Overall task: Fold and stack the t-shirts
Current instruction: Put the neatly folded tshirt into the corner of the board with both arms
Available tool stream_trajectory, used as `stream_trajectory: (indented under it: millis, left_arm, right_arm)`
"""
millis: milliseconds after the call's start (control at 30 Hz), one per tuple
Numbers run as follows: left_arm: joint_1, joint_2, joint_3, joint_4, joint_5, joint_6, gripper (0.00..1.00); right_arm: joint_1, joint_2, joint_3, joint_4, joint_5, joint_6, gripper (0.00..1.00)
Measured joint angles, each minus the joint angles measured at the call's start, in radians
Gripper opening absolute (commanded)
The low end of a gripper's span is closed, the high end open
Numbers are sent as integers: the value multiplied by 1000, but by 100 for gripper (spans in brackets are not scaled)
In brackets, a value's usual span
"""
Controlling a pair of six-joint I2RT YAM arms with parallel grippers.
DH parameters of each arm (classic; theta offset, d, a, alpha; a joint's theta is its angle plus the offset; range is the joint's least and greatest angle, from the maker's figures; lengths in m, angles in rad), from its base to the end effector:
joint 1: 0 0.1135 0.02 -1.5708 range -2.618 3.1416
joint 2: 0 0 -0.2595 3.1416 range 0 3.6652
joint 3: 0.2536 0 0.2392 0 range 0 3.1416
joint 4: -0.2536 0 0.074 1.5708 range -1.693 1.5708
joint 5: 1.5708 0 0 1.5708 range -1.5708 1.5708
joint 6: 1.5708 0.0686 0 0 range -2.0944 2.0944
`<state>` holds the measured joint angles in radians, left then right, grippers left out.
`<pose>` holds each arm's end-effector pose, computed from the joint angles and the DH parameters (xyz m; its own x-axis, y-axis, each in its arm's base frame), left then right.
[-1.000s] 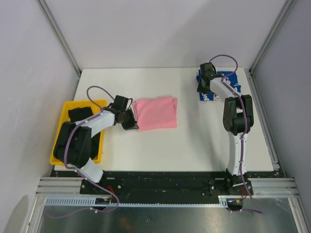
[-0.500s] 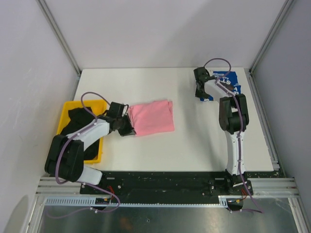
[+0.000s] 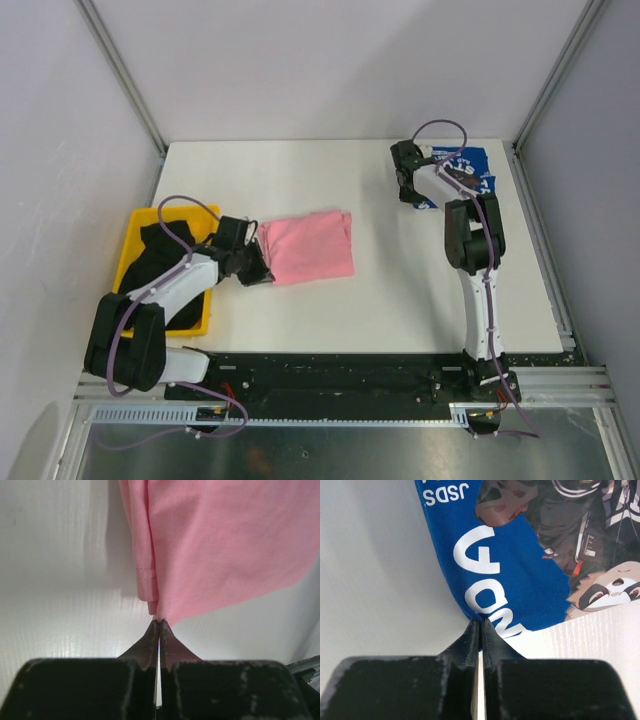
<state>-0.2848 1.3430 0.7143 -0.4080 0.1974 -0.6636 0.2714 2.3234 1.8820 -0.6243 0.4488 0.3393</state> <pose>0.2418 -0.0848 0.1571 -0.8795 -0.3719 -0.2971 -0.2163 0.8682 -0.4465 0.4878 0.1049 0.1394 -0.8081 0.0864 -0.5827 0.2436 0.9497 -0.1970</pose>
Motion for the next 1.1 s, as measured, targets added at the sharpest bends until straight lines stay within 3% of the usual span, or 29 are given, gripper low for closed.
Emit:
stream_trajectory:
  millis: [200, 467, 633, 800, 1000, 1100]
  left_arm:
    - [35, -30, -24, -16, 0, 19, 0]
    - [70, -53, -58, -28, 0, 37, 0]
    - [81, -67, -77, -31, 2, 43, 0]
    - [97, -71, -85, -36, 8, 44, 2]
    - [109, -84, -85, -42, 21, 55, 29]
    - [112, -99, -85, -49, 28, 63, 37]
  right_arm:
    - [39, -27, -38, -10, -5, 9, 0]
    - [153, -177, -255, -8, -105, 78, 0]
    - [210, -256, -365, 4, -184, 130, 6]
    - [225, -299, -403, 1, -255, 159, 27]
    - [222, -398, -409, 39, -339, 141, 54]
    - [223, -445, -408, 111, -418, 111, 64]
